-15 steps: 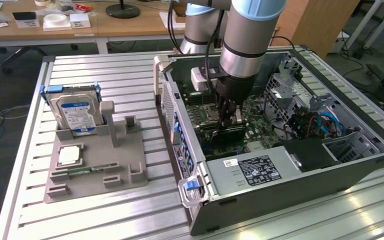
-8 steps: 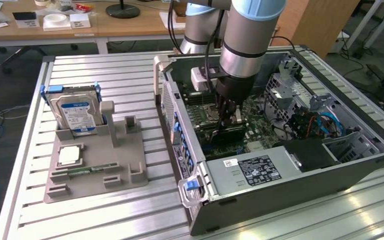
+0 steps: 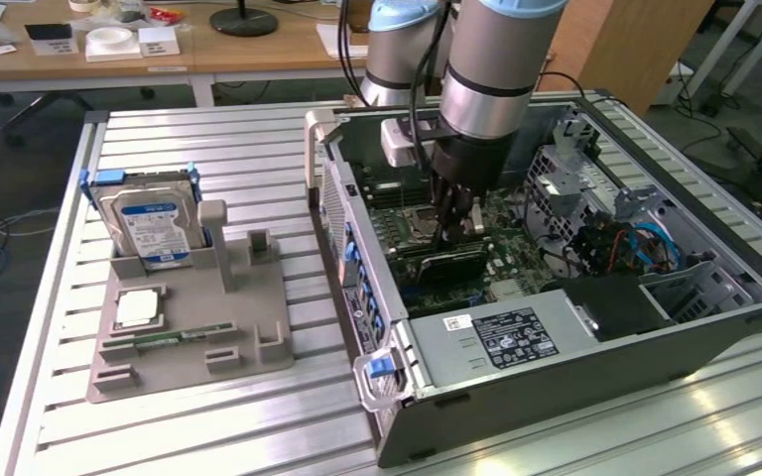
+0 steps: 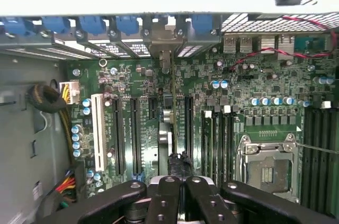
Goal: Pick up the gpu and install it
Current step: 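Press down on the gpu until it lock into place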
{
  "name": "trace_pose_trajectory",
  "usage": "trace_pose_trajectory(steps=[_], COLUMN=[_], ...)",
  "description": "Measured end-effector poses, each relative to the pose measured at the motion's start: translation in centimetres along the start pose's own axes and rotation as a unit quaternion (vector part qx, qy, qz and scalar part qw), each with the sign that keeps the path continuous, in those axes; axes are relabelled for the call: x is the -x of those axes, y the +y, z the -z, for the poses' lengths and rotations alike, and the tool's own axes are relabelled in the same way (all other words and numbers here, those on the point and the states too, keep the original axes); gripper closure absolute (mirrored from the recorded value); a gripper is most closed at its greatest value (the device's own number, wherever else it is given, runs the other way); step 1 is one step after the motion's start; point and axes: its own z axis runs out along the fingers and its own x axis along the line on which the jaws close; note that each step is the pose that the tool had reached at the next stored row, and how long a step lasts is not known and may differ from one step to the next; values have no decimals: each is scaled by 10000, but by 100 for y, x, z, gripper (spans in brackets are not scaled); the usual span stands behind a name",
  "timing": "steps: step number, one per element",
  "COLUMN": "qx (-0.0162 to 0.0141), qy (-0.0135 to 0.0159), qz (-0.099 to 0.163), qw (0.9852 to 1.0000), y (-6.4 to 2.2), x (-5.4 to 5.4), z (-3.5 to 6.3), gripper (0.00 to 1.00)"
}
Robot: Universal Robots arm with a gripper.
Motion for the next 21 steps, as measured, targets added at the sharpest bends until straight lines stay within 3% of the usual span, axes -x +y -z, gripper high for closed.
trace_pose_trajectory(steps=[21], qx=[-21], qy=[-1], qz=[1], qw=[10000], y=[-17], x=[16], z=[524], gripper=[89])
